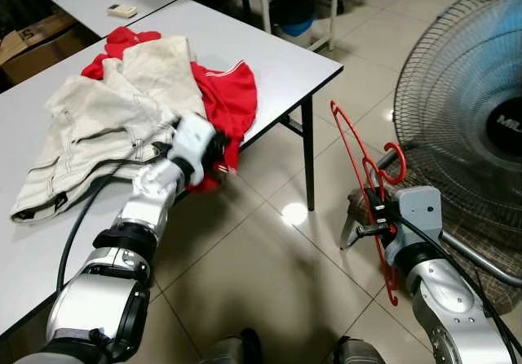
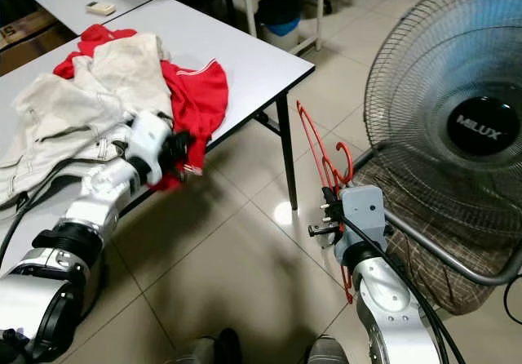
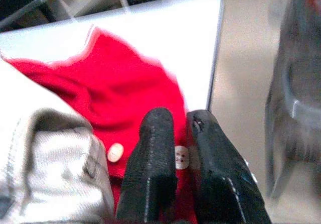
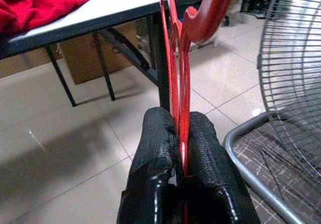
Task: Hang hanger
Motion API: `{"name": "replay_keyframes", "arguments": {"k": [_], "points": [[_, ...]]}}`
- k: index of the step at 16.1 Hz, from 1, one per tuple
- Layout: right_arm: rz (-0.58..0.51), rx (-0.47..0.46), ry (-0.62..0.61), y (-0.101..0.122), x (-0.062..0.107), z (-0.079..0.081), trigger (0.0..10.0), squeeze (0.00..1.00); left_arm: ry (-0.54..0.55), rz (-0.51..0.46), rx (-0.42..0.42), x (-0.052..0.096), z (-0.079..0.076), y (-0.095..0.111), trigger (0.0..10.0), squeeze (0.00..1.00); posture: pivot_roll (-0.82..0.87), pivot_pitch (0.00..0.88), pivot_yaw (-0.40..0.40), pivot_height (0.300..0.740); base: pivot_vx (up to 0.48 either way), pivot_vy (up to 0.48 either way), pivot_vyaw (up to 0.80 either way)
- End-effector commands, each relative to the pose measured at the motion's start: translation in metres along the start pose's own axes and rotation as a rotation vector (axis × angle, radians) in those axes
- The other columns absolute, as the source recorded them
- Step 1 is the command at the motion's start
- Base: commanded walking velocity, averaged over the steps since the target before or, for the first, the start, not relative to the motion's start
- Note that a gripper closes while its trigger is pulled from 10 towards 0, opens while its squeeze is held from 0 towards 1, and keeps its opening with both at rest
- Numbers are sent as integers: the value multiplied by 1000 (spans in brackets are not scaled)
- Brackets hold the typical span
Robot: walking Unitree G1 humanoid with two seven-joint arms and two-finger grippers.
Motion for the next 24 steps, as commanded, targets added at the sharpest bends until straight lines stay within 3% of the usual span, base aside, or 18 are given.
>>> {"name": "replay_keyframes", "arguments": {"k": [1, 3, 5, 7, 8, 9, 10, 11, 12, 13, 14, 15, 16, 17, 18, 19, 21, 24], "points": [[-10, -18, -1, 1, -1, 2, 10000, 0, 46, -66, 57, 3, 14, 14, 0, 0, -236, 83, 185, 740, 0, 0, 0], [-12, 3, 27, 4, -8, 3, 10000, 0, 101, -134, 81, 1, 33, 38, 0, 0, -225, 83, 158, 740, 0, 0, 0], [-13, 4, 31, 3, -8, 3, 10000, 0, 105, -148, 79, 0, 36, 44, 0, 0, -223, 81, 147, 740, 0, 0, 0], [-6, 3, 34, 1, -7, 5, 10000, 0, 89, -175, 93, -10, 37, 62, 0, 0, -225, 83, 140, 740, 0, 0, 0], [-4, 4, 35, 0, -9, 5, 10000, 0, 82, -199, 83, -24, 44, 89, 0, 0, -222, 86, 134, 740, 0, 0, 0], [-3, 5, 35, 0, -9, 4, 10000, 0, 103, -229, 69, -29, 53, 109, 0, 0, -221, 85, 132, 740, 0, 0, 0], [-5, 8, 35, 1, -10, 3, 10000, 0, 171, -310, 20, -32, 75, 159, 0, 0, -221, 88, 132, 740, 0, 0, 0], [-14, 23, 32, 4, -11, 0, 10000, 0, 282, -461, -51, -22, 101, 226, 0, 0, -222, 89, 136, 740, 0, 0, 0], [-31, 23, 14, 9, -10, -5, 10000, 0, 378, -648, -103, 2, 120, 293, 0, 0, -223, 91, 148, 740, 0, 0, 0], [-38, 20, -1, 10, -9, -9, 10000, 0, 385, -712, -135, 11, 121, 315, 0, 0, -224, 91, 156, 740, 0, 0, 0], [-43, 7, -32, 10, -8, -15, 10000, 0, 365, -733, -228, 15, 116, 334, 0, 0, -224, 91, 165, 740, 0, 0, 0], [-37, -4, -42, 6, -8, -14, 10000, 0, 313, -609, -340, -6, 99, 309, 0, 0, -226, 91, 167, 740, 0, 0, 0], [-28, -6, -32, 3, -9, -10, 10000, 0, 261, -472, -371, -26, 85, 268, 0, 0, -232, 92, 171, 740, 0, 0, 0], [-25, -4, -23, 2, -9, -7, 10000, 0, 239, -416, -376, -34, 79, 249, 0, 0, -233, 93, 171, 740, 0, 0, 0], [-18, -6, -8, 0, -10, -1, 10000, 0, 163, -255, -393, -48, 58, 190, 0, 0, -237, 97, 175, 740, 0, 0, 0], [-12, -7, -3, -1, -10, 1, 10000, 0, 112, -153, -398, -53, 45, 151, 0, 0, -239, 98, 173, 740, 0, 0, 0], [-3, -5, 1, -4, -8, 3, 10000, 0, 69, -19, -412, -49, 31, 96, 0, 0, -242, 103, 172, 740, 0, 0, 0], [4, 0, 5, -5, -8, 2, 10000, 0, 120, 54, -360, -40, 41, 69, 0, 0, -237, 104, 162, 740, 0, 0, 0]]}}
Point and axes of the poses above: a point about 5 cm out from each wrist's last joint towards the gripper, its own x axis pointing back from the gripper into the wrist, its own y axis along the axis of the wrist's last joint, z = x × y, the point moved 5 cm from there along -x, pointing out of the wrist towards the gripper, and after that the axes turned 10 degrees about -x, right-handed, at the moved point
